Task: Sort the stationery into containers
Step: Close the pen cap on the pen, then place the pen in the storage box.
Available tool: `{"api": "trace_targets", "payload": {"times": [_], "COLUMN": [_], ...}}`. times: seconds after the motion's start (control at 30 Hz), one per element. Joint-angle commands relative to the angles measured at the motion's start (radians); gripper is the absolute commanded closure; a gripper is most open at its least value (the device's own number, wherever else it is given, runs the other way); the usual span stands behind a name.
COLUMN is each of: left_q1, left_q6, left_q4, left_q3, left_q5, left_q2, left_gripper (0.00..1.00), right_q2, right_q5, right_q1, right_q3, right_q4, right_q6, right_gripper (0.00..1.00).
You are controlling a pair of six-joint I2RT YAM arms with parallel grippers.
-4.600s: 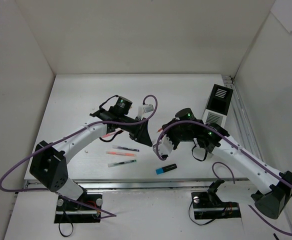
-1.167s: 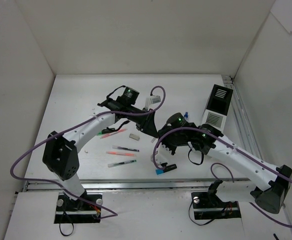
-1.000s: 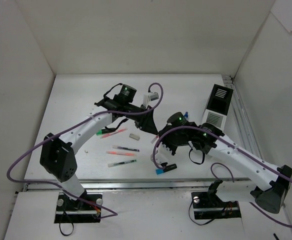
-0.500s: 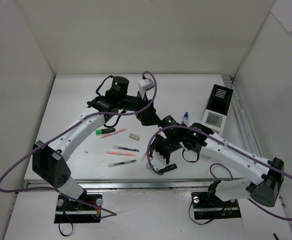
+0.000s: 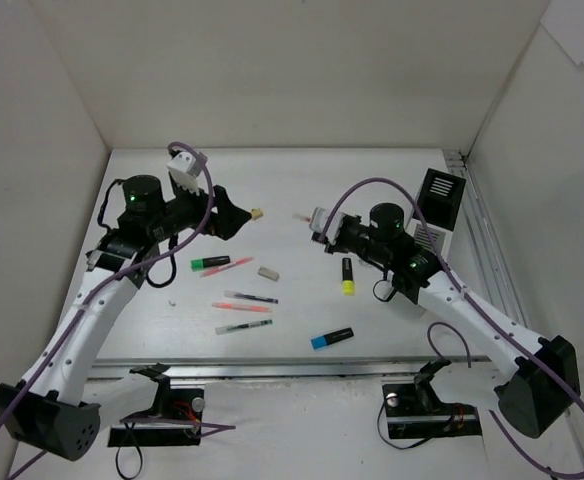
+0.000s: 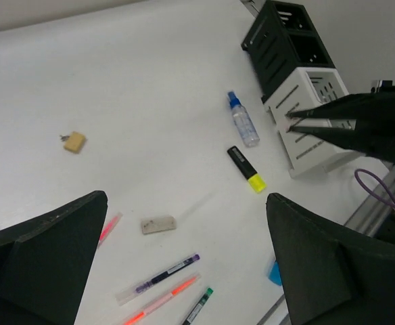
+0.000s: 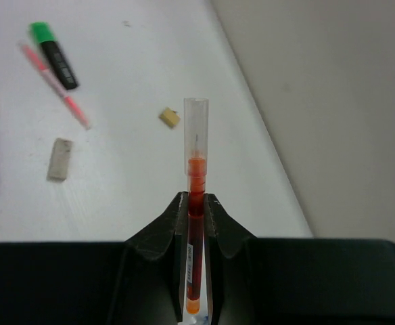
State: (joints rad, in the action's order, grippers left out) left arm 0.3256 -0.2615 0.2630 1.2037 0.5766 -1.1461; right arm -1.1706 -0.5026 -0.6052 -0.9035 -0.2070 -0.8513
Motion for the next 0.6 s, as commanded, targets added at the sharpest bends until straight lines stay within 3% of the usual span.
{"api": "trace_targets", "payload": {"times": [0.0, 0.07, 0.23, 0.43, 0.57], "left_q1": [-0.022, -0.033, -0.042, -0.042, -0.042], "left_q6": [-0.047, -0.051, -0.067, -0.071, -0.07], "left_q4": [-0.041, -0.025, -0.034, -0.044, -0.054], "left_q3": [-0.026, -0.047, -0.136, -0.19, -0.21], "left_q5": [-0.133, -0.167, -0.175, -0.164, -0.152], "left_q2": [0.091, 0.104, 0.141, 0.12, 0.097], "left_gripper": [0.01, 0.01, 0.0, 0.01, 0.01], "right_q2": [0.055, 0.068, 0.215, 0.409, 0.57], "right_q5": [0.254, 0.416, 0.553, 0.797, 0.857], "right_q1": [0.071, 0.102, 0.124, 0.137, 0.142], "right_q3": [0.034, 0.037, 0.149, 0.221, 0.323], "right_q4": [-0.422, -0.428, -0.431, -0.2, -0.141], "right_q6": [0.432, 0.579, 0.691, 0.785, 0.767], "right_gripper": [1.0, 1.0, 1.0, 1.0, 1.0]}}
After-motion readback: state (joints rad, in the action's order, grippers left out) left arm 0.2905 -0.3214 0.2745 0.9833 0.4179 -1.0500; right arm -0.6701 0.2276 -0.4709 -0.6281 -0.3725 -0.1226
